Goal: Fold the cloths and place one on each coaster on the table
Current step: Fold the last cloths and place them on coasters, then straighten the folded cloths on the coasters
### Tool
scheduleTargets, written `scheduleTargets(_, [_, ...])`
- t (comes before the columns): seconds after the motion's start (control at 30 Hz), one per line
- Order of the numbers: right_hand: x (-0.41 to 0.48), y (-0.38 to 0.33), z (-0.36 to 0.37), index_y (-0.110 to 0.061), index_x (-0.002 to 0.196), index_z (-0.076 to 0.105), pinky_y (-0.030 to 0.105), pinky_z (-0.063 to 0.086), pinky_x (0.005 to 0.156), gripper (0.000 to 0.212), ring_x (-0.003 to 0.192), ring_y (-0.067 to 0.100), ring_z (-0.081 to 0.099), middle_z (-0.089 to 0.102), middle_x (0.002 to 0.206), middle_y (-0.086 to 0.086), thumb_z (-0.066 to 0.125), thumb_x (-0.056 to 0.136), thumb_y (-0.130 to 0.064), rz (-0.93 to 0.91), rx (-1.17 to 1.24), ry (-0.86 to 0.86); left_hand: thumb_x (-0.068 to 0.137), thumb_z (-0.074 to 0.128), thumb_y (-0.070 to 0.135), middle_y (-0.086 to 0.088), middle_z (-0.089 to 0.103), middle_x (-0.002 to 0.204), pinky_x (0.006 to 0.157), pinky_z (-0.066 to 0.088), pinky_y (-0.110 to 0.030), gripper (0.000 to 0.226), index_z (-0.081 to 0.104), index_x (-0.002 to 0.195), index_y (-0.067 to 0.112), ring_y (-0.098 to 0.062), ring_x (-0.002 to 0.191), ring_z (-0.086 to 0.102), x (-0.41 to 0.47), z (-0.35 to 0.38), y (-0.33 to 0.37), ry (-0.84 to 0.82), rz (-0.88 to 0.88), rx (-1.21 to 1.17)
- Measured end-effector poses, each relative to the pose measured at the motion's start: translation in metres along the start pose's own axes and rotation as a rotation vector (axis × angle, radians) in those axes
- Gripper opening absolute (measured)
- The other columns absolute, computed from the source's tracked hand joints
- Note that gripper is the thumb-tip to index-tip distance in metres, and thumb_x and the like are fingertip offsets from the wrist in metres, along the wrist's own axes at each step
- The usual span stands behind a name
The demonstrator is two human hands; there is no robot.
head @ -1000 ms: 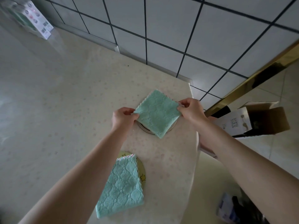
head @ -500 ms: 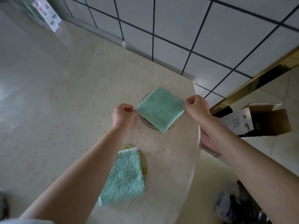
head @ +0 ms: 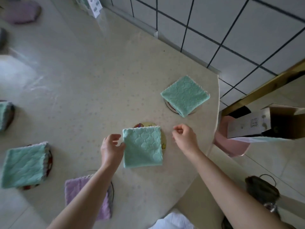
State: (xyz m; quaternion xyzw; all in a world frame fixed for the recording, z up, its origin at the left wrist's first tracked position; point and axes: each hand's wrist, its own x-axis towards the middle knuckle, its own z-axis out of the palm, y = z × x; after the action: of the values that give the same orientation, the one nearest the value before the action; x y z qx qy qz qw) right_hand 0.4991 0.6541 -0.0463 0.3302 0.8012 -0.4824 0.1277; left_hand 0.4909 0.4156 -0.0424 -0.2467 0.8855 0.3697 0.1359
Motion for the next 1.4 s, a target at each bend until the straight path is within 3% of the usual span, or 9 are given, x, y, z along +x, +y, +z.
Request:
scheduleTargets(0.07, [-0.013, 0.002, 0.015, -0.018, 0.093, 0.062, 0.037, 0.056, 0.078, 0.012, 0.081, 0.020, 0.066, 0.065, 0.083, -0.003, 0.059, 0.082, -0.015, 0.006, -0.004, -0.033, 0.081, 0.066, 0.009, -0.003, 0.066, 0.104, 0.075, 0.045, -0.023, 0.026, 0.065, 0.106, 0.014, -0.015, 0.089, 0.063, -0.010, 0.000, -0.011, -0.012, -0.057, -0.039])
scheduleTargets(0.2, [-0.026, -0.001, 0.031, -0.014, 0.104, 0.063, 0.024, 0.046, 0.076, 0.022, 0.086, 0.016, 0.059, 0.061, 0.090, -0.003, 0.061, 0.082, -0.017, 0.019, -0.092, -0.089, 0.081, 0.066, 0.012, -0.002, 0.069, 0.091, 0.070, 0.050, -0.026, 0.019, 0.066, 0.100, 0.015, -0.017, 0.082, 0.063, -0.029, 0.003, -0.021, -0.059, -0.110, -0.074])
scheduleTargets(0.33, [-0.026, -0.003, 0.041, -0.015, 0.099, 0.062, 0.033, 0.053, 0.080, 0.023, 0.089, 0.022, 0.064, 0.067, 0.096, 0.001, 0.063, 0.079, -0.026, 0.068, -0.086, -0.105, 0.081, 0.068, 0.016, 0.000, 0.066, 0.087, 0.071, 0.045, -0.025, 0.017, 0.066, 0.098, 0.014, -0.017, 0.082, 0.062, -0.039, 0.009, -0.028, -0.071, -0.131, -0.078])
scheduleTargets(0.43, [-0.022, -0.007, 0.045, -0.013, 0.094, 0.064, 0.032, 0.053, 0.075, 0.024, 0.086, 0.022, 0.065, 0.069, 0.093, 0.004, 0.064, 0.078, -0.031, 0.076, -0.107, -0.148, 0.081, 0.068, 0.015, 0.000, 0.065, 0.087, 0.072, 0.044, -0.024, 0.017, 0.066, 0.097, 0.013, -0.017, 0.083, 0.060, -0.040, 0.008, -0.027, -0.062, -0.141, -0.092])
scheduleTargets(0.67, [-0.007, -0.028, 0.047, -0.013, 0.106, 0.064, 0.032, 0.050, 0.080, 0.024, 0.093, 0.024, 0.063, 0.069, 0.099, 0.005, 0.060, 0.083, -0.017, -0.114, -0.193, -0.177, 0.075, 0.071, 0.019, 0.004, 0.072, 0.084, 0.076, 0.057, -0.035, 0.018, 0.066, 0.093, 0.019, -0.015, 0.078, 0.068, -0.047, 0.018, -0.028, -0.078, -0.234, -0.201])
scheduleTargets(0.9, [0.017, -0.037, 0.043, -0.011, 0.110, 0.065, 0.030, 0.048, 0.087, 0.029, 0.099, 0.023, 0.063, 0.069, 0.107, 0.005, 0.065, 0.081, -0.014, -0.244, -0.343, -0.276, 0.078, 0.070, 0.011, 0.001, 0.070, 0.085, 0.077, 0.058, -0.037, 0.017, 0.062, 0.091, 0.017, -0.015, 0.080, 0.068, -0.058, 0.032, -0.022, -0.074, -0.291, -0.311])
scheduleTargets(1.13, [0.024, -0.036, 0.045, -0.013, 0.111, 0.061, 0.027, 0.046, 0.084, 0.034, 0.100, 0.021, 0.060, 0.067, 0.106, 0.003, 0.070, 0.079, -0.020, -0.333, -0.499, -0.184, 0.076, 0.072, 0.016, 0.001, 0.069, 0.083, 0.077, 0.058, -0.038, 0.016, 0.059, 0.083, 0.021, -0.016, 0.078, 0.068, -0.057, 0.032, -0.030, -0.080, -0.280, -0.281])
scheduleTargets(1.27, [0.018, -0.038, 0.041, -0.014, 0.115, 0.055, 0.036, 0.048, 0.088, 0.033, 0.106, 0.024, 0.054, 0.056, 0.118, 0.005, 0.065, 0.084, -0.017, -0.406, -0.616, -0.086, 0.078, 0.068, 0.016, 0.004, 0.068, 0.083, 0.072, 0.055, -0.030, 0.016, 0.061, 0.092, 0.019, -0.012, 0.078, 0.064, -0.055, 0.019, -0.032, -0.086, -0.189, -0.170])
scheduleTargets(1.4, [-0.010, -0.036, 0.044, -0.010, 0.121, 0.053, 0.038, 0.046, 0.087, 0.035, 0.108, 0.029, 0.048, 0.050, 0.122, 0.010, 0.056, 0.086, -0.006, -0.641, -0.739, -0.014, 0.082, 0.064, 0.012, 0.005, 0.066, 0.082, 0.067, 0.049, -0.025, 0.016, 0.063, 0.097, 0.018, -0.012, 0.077, 0.063, -0.054, -0.008, -0.049, -0.040, -0.070, -0.120])
